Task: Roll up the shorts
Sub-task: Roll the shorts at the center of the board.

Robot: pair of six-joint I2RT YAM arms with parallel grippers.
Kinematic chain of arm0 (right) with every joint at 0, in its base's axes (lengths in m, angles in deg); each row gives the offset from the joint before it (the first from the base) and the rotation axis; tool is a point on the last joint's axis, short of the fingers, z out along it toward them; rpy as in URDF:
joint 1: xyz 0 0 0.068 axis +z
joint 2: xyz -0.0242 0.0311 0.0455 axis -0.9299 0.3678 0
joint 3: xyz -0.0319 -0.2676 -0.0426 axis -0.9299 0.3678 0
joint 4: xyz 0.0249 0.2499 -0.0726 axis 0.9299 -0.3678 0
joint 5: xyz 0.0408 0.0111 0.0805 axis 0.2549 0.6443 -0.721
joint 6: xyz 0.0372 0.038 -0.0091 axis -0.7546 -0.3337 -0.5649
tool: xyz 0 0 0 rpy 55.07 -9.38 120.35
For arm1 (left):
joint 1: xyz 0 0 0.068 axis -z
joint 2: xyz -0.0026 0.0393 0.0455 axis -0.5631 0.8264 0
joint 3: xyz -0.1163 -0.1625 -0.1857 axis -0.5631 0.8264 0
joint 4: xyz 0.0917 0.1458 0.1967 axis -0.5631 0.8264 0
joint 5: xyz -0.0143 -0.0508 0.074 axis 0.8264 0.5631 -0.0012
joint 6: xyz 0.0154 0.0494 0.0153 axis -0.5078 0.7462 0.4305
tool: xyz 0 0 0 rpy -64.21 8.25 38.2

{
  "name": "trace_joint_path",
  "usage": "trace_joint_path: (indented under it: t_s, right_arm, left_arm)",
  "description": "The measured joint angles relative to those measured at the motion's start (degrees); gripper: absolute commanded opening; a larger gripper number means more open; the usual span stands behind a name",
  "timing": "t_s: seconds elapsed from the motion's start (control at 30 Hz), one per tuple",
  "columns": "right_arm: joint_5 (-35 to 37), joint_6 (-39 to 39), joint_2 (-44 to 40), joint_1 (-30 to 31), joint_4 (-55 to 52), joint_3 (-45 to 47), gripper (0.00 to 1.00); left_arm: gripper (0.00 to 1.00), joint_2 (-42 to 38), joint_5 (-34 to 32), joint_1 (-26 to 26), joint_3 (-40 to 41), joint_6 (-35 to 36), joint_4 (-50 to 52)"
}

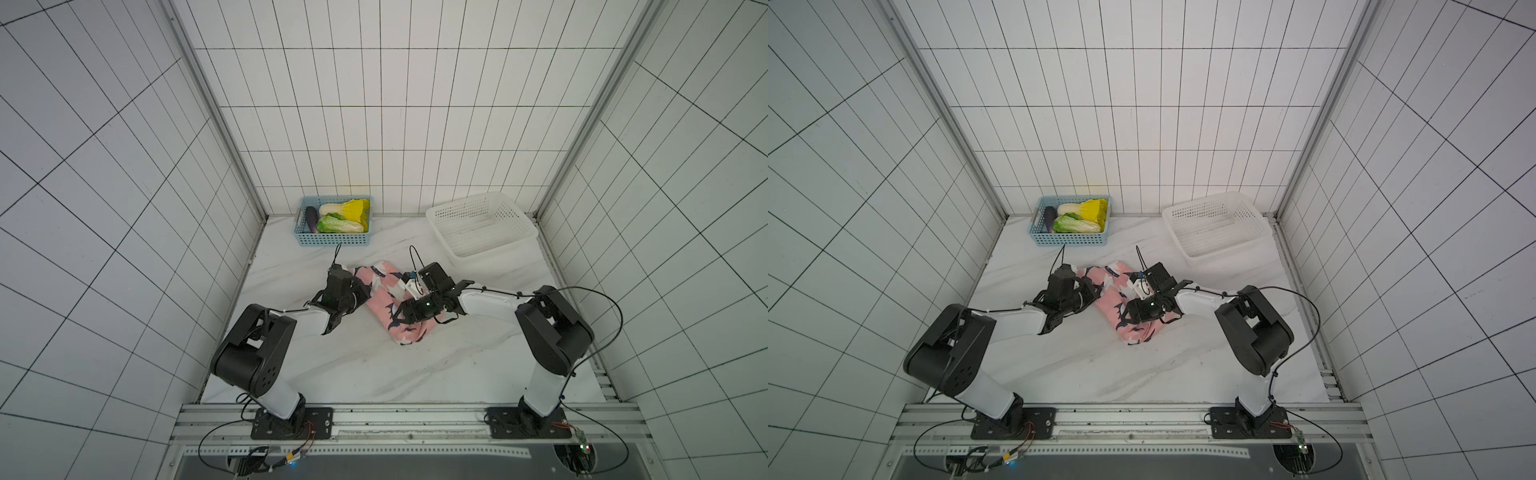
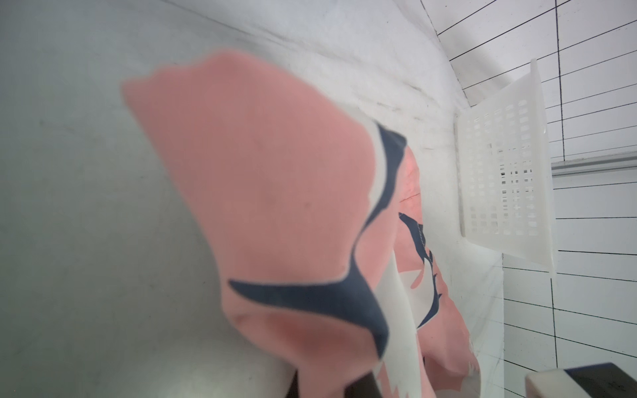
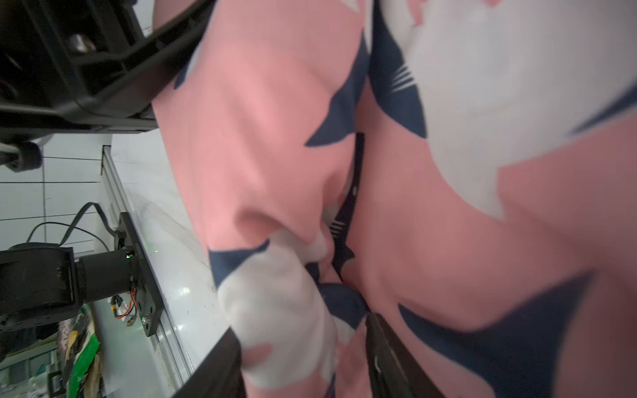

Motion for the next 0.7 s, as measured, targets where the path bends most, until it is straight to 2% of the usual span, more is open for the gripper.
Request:
trace_joint_path:
  t_s: [0.13,0.27,0.3,0.37,0.57,0.7]
  right_arm:
    - [14.62,4.85,-3.54,4.02,-8.0,-2.8,0.75]
    - [24.13,9.46,-4.96,10.58,-11.72,-5.57,0.76]
    - [25.53,10.43,-5.18,12.13,-11.85,-6.01,0.81]
    - [27.36,12.17,-5.25,14.58,-11.54,-6.49,0.85]
    - [30.51,16.57,-2.25,20.02,-10.58,-10.03,0.84]
    - [33.51,18.64,1.84,22.23,-9.18,-11.85,0.79]
  left_arm:
    - [0.0,-1.18,-2.86,0.52,-0.63,0.83,5.38]
    - [0.0,-2.38,-5.09,0.72,-0.63,1.2,9.97]
    - [0.0,-2.58,-5.42,0.72,-0.63,1.22,10.82]
    - [0.0,-2.69,-5.9,0.74,-0.81,1.18,12.2]
    - [0.0,-2.75,-6.8,1.38,-1.46,1.01,14.64]
    - [0.0,-2.75,-6.78,1.53,-1.88,0.55,15.45]
